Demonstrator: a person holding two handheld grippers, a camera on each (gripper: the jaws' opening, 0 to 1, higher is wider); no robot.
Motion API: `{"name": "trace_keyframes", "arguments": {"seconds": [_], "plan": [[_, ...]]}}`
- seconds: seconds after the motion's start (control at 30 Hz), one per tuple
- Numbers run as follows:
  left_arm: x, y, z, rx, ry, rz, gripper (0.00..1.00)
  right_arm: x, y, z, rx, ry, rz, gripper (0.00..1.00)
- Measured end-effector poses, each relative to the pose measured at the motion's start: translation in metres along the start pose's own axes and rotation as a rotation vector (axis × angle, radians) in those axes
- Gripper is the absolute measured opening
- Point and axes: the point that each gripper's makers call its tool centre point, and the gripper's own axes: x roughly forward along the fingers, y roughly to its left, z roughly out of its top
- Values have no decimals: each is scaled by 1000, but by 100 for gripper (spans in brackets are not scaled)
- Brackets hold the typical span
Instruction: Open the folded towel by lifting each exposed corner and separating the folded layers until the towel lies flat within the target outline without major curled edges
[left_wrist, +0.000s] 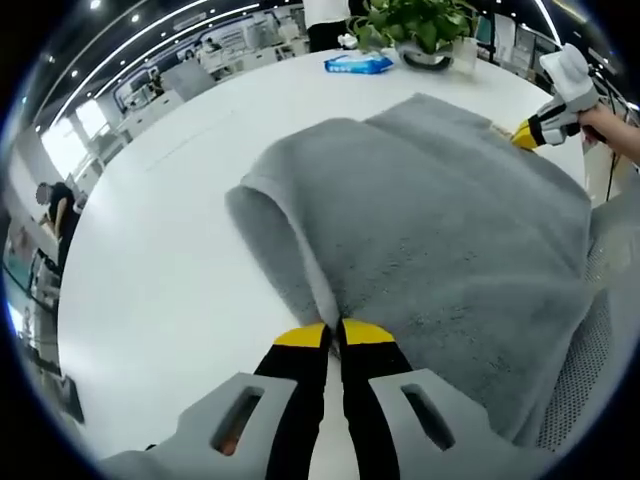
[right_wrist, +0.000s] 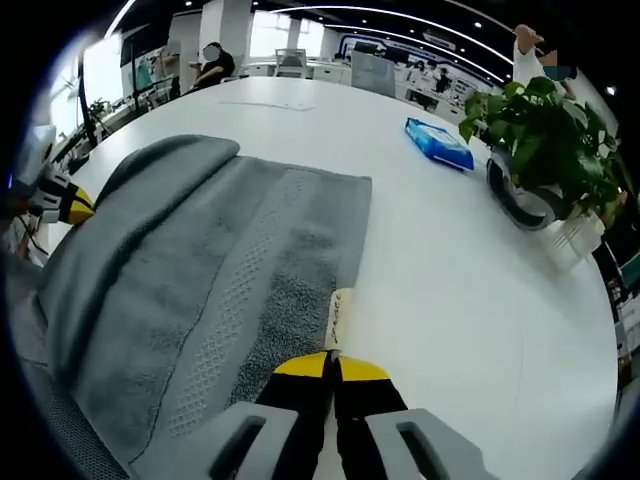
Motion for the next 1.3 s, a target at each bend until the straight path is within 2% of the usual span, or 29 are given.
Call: {"name": "trace_keyframes", "arguments": {"seconds": [0.13, 0.27, 0.3, 0.33, 0.37, 0.4, 0.43, 0.63, 0.73, 1.2, 1.3], "plan": [[-1, 4, -2, 24, 8, 13, 4, 0, -1, 0, 4, 0, 3, 0], [-4, 16, -9, 0, 18, 28, 4, 0, -1, 0, 4, -1, 7, 0], [-5, 20, -13, -4, 29, 42, 3, 1, -1, 0, 1, -1, 6, 0], [-9, 30, -31, 39, 107, 80, 3, 1, -1, 0, -1, -2, 5, 0], [-6, 32, -17, 55, 16, 82, 3, 1, -2, 0, -6, -1, 3, 0], [-6, 34, -26, 28, 51, 83, 3, 1, -2, 0, -8, 0, 3, 0], [-6, 37, -28, 14, 58, 85, 3, 1, -2, 0, -10, 0, 3, 0], [-18, 60, -44, -37, 81, 100, 3, 1, -2, 0, -14, -2, 3, 0], [-19, 63, -46, -71, 87, 86, 3, 2, -2, 0, -14, -3, 4, 0], [-20, 66, -47, -52, 82, 84, 3, 1, -8, -2, -7, -1, 7, 0], [-20, 70, -48, -9, 100, 104, 3, 1, -12, -4, -4, 7, 4, 0]]}}
